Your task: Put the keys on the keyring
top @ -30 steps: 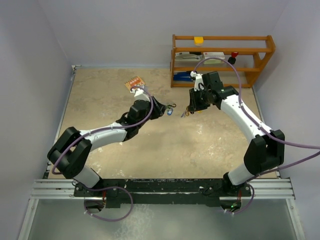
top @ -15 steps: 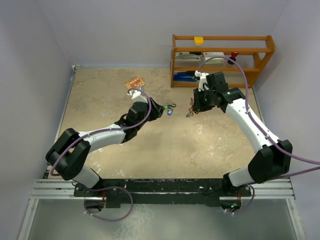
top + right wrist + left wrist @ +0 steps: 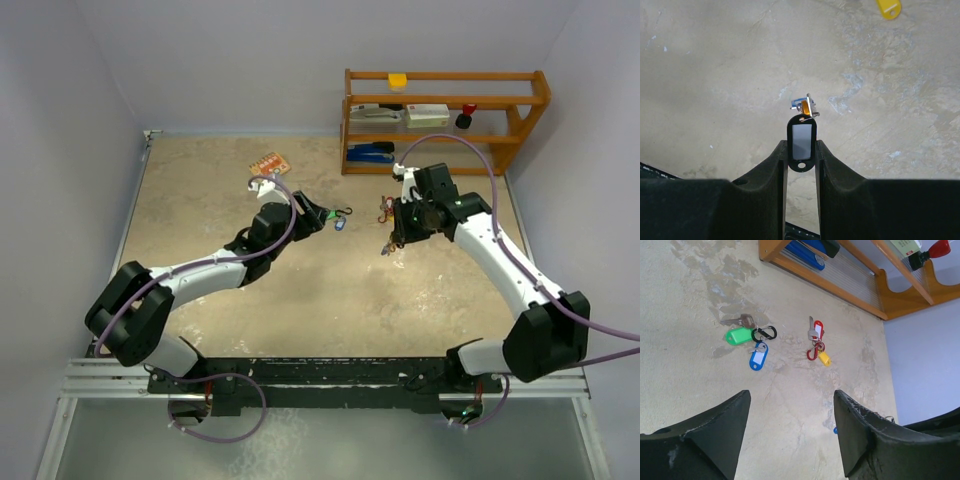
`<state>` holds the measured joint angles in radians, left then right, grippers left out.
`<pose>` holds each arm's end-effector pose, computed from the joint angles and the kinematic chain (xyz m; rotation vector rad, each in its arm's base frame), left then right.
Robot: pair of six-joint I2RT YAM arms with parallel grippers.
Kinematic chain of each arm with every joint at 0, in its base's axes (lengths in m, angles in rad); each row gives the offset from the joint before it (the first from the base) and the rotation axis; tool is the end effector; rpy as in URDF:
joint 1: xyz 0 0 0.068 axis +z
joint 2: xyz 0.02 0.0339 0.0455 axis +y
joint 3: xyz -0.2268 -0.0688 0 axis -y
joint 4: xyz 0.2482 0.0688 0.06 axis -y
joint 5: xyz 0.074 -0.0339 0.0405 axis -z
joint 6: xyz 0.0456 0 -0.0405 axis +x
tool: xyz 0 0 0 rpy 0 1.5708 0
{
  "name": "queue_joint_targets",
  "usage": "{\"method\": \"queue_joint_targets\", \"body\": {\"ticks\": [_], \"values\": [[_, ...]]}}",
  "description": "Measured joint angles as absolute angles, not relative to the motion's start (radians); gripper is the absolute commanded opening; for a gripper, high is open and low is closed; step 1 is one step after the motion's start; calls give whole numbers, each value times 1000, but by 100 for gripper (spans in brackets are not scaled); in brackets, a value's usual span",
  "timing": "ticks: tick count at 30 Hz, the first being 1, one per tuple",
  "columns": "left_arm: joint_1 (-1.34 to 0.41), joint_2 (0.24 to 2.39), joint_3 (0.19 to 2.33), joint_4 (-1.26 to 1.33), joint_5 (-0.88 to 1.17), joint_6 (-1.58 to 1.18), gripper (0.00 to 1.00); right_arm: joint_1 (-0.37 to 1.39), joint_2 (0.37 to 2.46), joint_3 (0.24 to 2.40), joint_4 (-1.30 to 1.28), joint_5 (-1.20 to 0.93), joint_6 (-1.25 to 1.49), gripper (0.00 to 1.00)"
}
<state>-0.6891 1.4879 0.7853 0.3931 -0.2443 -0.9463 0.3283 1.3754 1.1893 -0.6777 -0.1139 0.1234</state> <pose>0.2710 -0.2090 0.1889 -0.4262 1.9239 -0.8807 0.2903 0.1044 0.2583 -0.3026 2.4378 0.3394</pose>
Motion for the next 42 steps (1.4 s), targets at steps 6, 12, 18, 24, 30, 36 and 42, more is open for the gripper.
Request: {"method": "queue_joint_targets", "body": {"ticks": [6,12,18,24,30,36,42], "values": [[-686,1481,770,373,-251,-951,68,339,1332,1136,-677,-114,131,19],[-686,1471,756,370,-265,-955,70,360,1324,1095,-675,-118,139,20],[-686,1456,749,368,-279,-959,72,387,1335,1082,-648,-131,152,24],[-680,1454,749,364,-285,-959,73,415,1407,1082,-571,-181,177,54],[-663,1433,738,348,-290,-959,74,420,1410,1082,-475,-202,204,61],[-633,1383,736,311,-298,-954,75,418,1360,1072,-401,-160,277,75],[-614,1301,736,226,-358,-907,75,270,1246,945,-273,-97,422,97]]}}
